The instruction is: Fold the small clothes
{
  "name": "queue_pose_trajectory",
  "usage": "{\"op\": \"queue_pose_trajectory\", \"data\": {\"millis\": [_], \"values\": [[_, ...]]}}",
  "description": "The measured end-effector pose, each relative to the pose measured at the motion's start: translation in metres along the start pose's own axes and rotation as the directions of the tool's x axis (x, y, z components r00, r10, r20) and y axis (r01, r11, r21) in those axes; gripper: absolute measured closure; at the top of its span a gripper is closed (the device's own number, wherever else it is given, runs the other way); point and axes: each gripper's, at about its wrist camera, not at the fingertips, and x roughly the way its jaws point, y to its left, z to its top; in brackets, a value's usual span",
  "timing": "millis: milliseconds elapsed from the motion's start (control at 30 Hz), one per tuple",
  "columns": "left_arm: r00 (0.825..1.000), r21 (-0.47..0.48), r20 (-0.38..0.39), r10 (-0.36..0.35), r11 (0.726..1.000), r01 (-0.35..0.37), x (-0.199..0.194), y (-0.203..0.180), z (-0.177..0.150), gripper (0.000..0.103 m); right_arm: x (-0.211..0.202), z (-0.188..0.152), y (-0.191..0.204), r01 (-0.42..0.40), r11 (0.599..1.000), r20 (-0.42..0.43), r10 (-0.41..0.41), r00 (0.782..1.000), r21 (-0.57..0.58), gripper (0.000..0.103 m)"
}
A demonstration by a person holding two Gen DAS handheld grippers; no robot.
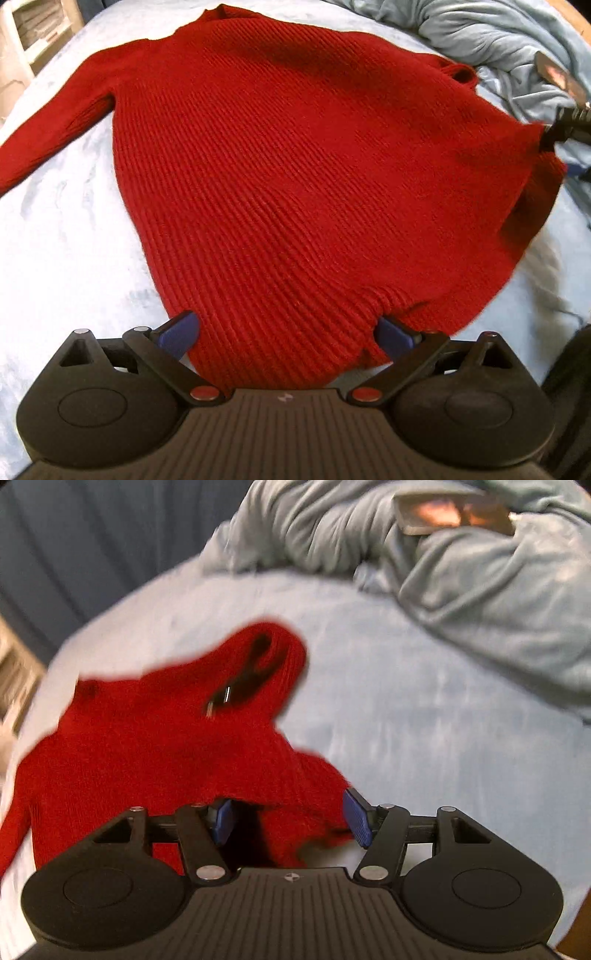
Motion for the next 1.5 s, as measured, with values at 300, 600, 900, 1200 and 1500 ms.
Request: {"op": "queue_pose_trajectory", "data": {"millis": [300,600,900,1200,1500], "values": [[1.000,-0.375,0.002,0.023,0.927,-0.021,0.004,0.080,0.024,0.002,0.020,0.012,-0.029,0.038,0.999,-0.023,-0.037,0.999,0.035,0.041],[0.998,-0.433,-0.050,0.032,0.900,-0.051,0.009,0.095,0.010,0.000,0.029,0.010,-0.031,0.047,0.998,-0.018,-0.047,0.999,0.037,0.040],[0.990,-0.241,-0.067,0.128,0.960,-0.140,-0.008,0.051,-0.017,0.078,0.033,0.015,-0.064,0.032,0.982,-0.017,-0.030,0.999,0.189,0.040],[0.959,-0.355,0.119,0.256,0.913,-0.200,-0.110,0.118,-0.021,0.098,0.015,-0.021,-0.046,-0.029,0.999,-0.049,0.031,0.998,0.043,0.040],[0.931,-0.405,0.013,0.364,0.854,-0.328,-0.097,0.173,-0.043,0.098,0.003,-0.106,0.006,-0.035,0.966,-0.104,0.009,0.995,-0.258,0.040]]}}
